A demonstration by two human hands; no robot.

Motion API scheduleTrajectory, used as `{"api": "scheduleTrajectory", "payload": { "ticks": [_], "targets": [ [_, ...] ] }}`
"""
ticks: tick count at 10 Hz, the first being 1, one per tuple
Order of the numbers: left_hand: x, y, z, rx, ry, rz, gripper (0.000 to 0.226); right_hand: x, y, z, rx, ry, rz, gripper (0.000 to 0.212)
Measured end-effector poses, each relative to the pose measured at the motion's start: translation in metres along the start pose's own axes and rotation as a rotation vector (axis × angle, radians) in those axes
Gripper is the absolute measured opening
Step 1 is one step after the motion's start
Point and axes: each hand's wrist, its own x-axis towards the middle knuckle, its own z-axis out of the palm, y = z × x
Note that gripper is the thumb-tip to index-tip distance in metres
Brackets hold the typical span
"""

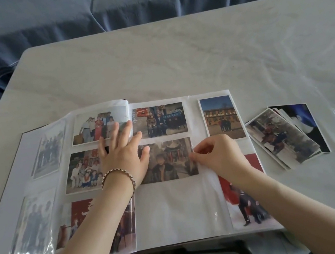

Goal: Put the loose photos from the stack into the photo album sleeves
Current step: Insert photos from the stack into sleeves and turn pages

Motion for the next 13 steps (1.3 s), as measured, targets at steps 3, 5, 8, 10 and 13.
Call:
{"api": "scheduleTrajectory", "payload": {
  "ticks": [3, 5, 8, 10, 13],
  "targets": [
    [-0.001, 0.0, 0.0, -0.006, 0.008, 0.004, 0.046, 0.001, -0.001, -0.013, 0.138, -0.125, 0.108, 0.005],
    [-0.005, 0.001, -0.001, -0.056, 0.075, 0.046, 0.039, -0.01, 0.018, -0.072, -0.236, 0.09, -0.107, 0.013],
    [-0.019, 0.0, -0.005, -0.02, 0.046, 0.142, 0.038, -0.014, 0.075, -0.108, -1.033, 0.025, 0.036, 0.067],
    [-0.029, -0.007, -0.003, -0.054, 0.052, 0.185, 0.038, -0.028, 0.078, -0.1, -1.057, 0.079, -0.007, 0.049],
    [-0.028, -0.006, -0.002, -0.094, 0.069, 0.16, 0.037, -0.033, 0.064, -0.125, -0.657, 0.266, -0.061, 0.016]
  ]
}}
